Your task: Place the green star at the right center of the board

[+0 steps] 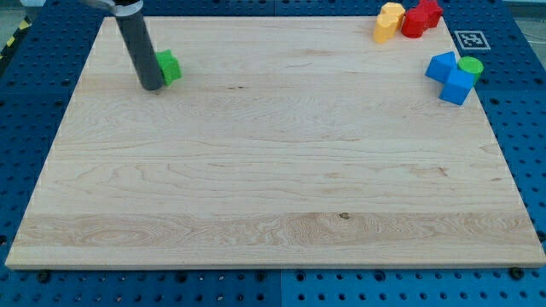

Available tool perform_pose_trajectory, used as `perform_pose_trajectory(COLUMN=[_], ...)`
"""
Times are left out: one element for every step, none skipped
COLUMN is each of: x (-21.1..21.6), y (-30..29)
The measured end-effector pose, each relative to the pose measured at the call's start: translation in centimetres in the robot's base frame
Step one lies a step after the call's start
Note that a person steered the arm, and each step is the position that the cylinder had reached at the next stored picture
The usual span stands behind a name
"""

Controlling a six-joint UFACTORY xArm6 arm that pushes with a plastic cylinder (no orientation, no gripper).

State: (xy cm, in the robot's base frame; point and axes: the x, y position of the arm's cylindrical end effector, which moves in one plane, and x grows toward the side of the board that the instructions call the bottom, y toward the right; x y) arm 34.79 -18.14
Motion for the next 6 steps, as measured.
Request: perform_pose_trajectory(x=[-1.5,-3.1,-3.4,-3.6,-6.2,-8.0], y=[0.0,-0.3,-3.1,-6.1,-6.6,-6.0])
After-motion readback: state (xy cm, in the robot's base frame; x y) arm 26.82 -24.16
